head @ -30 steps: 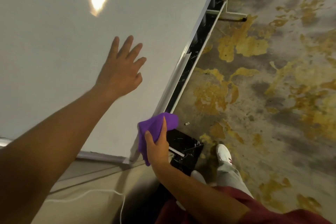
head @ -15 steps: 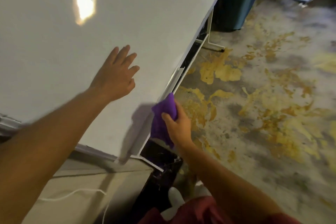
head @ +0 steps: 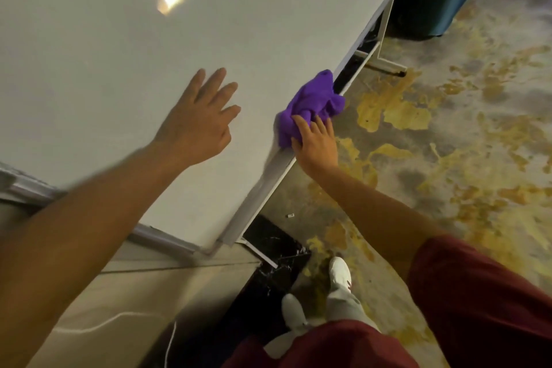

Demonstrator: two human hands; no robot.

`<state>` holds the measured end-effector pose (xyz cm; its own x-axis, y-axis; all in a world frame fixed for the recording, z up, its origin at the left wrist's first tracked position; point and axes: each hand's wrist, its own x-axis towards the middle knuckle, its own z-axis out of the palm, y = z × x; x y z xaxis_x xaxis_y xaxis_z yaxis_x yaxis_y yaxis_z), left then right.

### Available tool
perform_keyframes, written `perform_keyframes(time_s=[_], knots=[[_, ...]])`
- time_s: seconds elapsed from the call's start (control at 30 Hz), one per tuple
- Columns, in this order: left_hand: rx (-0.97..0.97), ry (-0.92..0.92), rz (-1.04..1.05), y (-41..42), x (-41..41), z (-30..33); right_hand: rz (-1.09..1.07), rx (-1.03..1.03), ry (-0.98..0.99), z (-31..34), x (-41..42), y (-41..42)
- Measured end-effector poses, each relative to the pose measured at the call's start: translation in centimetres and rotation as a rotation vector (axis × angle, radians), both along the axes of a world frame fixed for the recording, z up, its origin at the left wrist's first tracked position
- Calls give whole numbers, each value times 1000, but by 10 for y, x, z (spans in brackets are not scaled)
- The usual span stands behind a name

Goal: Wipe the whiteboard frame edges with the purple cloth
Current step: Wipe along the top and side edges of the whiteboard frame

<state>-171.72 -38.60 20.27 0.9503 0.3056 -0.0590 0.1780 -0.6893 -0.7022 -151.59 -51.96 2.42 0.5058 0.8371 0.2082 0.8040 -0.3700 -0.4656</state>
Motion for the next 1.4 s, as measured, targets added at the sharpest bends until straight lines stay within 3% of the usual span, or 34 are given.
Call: perform_keyframes(time_s=[0.23,0.47,0.53,0.67,0.73,0.87,0.93,1.0,1.07,1.13,1.2,1.4], knots=[[-35,-31,-7,-1,2,3,165,70,-70,-5,-65,-29],[-54,22,-12,-2,-1,12,185,55,-119,0,-89,-44],[-53,41,-5,-1,0,14,169,99,-27,7,-86,-47],[-80,58,-2,0,-3,17,-128,281,471,51,-37,-37],[-100,51,-1,2,-2,17,-223,370,498,81,3,-27],[-91,19,-6,1,0,13,-141,551,518,136,49,0],[-105,-12,-17,1,1,13,-150,535,605,142,50,16],[-94,1,-14,2,3,12,-194,390,675,124,45,29],[-75,17,-18,5,4,11,-201,133,543,91,37,30],[-85,9,-31,9,5,12,-142,-97,188,58,30,27],[-73,23,-36,11,4,10,-103,-100,-78,36,30,29],[-52,45,-11,14,6,7,84,-90,66,18,45,40]])
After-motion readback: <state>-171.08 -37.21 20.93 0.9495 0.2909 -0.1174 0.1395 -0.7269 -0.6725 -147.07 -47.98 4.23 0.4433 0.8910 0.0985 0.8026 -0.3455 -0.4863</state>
